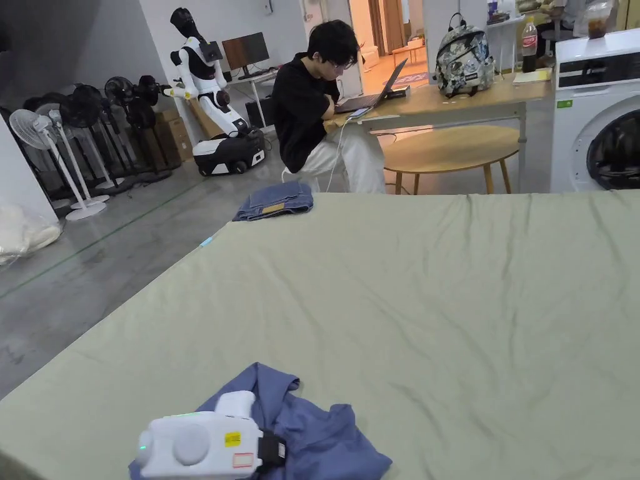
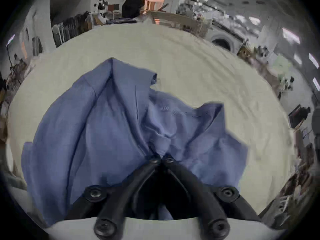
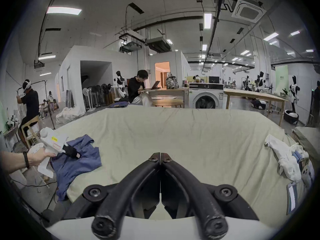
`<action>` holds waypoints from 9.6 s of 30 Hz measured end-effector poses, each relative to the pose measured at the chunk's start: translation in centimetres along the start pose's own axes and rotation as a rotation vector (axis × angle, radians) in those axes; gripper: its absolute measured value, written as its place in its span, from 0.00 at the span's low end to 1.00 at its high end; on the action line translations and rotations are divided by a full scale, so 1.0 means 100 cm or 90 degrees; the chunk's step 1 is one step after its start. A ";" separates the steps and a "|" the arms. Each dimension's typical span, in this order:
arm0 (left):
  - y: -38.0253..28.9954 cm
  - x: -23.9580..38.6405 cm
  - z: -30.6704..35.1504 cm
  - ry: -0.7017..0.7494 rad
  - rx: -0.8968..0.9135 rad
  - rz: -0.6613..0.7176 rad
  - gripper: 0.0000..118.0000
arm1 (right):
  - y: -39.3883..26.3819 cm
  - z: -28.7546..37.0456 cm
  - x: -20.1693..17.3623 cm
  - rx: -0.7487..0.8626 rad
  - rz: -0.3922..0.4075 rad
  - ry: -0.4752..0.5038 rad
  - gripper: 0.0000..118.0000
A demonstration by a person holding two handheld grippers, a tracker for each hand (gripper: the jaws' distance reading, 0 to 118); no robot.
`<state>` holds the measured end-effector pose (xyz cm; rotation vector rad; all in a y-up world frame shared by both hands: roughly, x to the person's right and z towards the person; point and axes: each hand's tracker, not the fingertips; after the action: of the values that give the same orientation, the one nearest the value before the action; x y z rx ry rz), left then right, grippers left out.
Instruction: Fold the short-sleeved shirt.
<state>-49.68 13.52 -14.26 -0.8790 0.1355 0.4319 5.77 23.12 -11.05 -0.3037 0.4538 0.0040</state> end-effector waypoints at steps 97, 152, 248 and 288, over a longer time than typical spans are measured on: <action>0.003 0.159 -0.094 0.097 -0.146 -0.209 0.00 | -0.053 0.086 0.137 -0.108 -0.161 -0.194 0.00; 0.250 0.266 0.255 -0.123 0.573 -0.196 0.00 | 0.360 -0.042 0.203 0.169 -0.045 -0.207 0.04; -0.177 0.123 0.031 -0.008 0.028 -0.076 0.17 | -0.055 0.112 0.133 -0.098 -0.168 -0.178 0.00; -0.045 0.196 0.143 -0.187 0.326 -0.103 0.01 | 0.148 0.013 0.220 -0.058 -0.088 -0.123 0.01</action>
<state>-30.92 28.06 -7.58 -0.3140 -0.0941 0.3475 25.09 36.23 -23.68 -0.4200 0.2413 -0.0797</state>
